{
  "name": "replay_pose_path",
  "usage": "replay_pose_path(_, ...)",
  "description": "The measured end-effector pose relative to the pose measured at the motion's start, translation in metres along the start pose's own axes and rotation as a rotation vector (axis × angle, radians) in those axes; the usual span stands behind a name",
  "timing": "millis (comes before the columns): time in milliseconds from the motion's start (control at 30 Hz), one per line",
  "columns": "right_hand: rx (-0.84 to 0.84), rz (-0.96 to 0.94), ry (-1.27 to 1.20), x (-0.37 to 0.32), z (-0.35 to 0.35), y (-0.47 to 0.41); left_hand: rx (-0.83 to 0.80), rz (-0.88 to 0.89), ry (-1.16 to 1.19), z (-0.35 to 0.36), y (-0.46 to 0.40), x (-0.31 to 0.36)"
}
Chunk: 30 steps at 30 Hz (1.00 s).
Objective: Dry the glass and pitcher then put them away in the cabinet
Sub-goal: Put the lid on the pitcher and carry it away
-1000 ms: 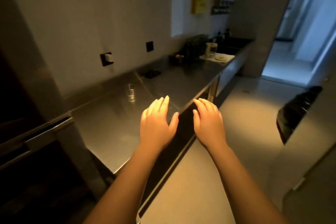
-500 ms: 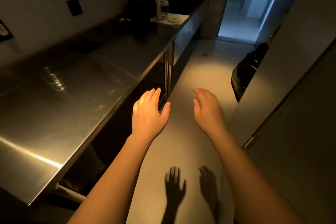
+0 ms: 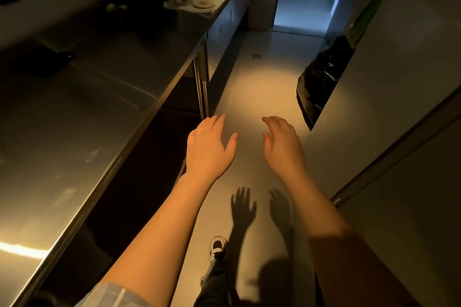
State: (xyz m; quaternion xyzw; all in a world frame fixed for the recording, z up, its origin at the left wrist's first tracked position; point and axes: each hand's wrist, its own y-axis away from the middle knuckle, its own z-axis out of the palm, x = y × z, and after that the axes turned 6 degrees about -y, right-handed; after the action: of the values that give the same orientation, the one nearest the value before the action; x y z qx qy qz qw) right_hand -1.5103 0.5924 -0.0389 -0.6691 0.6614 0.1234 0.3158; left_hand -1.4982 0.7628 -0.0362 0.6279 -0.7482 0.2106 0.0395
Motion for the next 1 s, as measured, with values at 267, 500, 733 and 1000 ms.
replay_pose_path(267, -0.009, 0.029, 0.045, 0.018, 0.029, -0.161, -0.050, 0.018, 0.014, 0.035, -0.160, -0.026)
replay_pose_path(500, 0.115, 0.021, 0.047, 0.055, 0.045, -0.279, -0.073, 0.011, 0.042, 0.071, -0.287, -0.019)
replay_pose_path(733, 0.021, 0.094, 0.015, 0.123, 0.055, -0.399, -0.119, -0.067, 0.028, 0.137, -0.403, 0.006)
replay_pose_path(1000, -0.074, 0.003, 0.031, 0.209, 0.043, -0.564, -0.090, -0.215, 0.059, 0.198, -0.555, 0.054)
